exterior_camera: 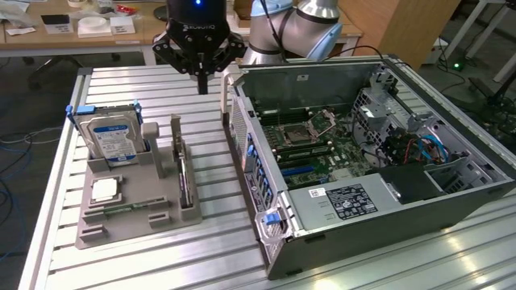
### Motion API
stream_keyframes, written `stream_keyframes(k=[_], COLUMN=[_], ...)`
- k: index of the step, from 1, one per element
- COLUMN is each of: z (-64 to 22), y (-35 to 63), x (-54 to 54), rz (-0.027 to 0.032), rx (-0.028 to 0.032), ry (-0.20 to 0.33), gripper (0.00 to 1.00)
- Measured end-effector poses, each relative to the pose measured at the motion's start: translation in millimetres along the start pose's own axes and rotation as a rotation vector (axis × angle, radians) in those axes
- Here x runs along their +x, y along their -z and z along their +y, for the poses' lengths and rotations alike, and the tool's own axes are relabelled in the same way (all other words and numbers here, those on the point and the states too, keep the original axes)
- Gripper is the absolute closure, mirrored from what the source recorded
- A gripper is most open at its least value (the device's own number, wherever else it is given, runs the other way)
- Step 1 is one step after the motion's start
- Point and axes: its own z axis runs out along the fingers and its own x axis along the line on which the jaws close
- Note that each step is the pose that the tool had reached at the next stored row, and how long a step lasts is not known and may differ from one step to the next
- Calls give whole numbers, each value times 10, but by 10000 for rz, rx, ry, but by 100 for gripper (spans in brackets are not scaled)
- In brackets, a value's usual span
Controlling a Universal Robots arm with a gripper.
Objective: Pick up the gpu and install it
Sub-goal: 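Reach for the gpu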
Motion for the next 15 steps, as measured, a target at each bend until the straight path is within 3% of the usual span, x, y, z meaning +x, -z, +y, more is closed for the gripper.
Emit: stream_keyframes(k=[15], z=[-14], y=[4], x=[160], rz=[2], rx=[-3], ry=[0], gripper=[89])
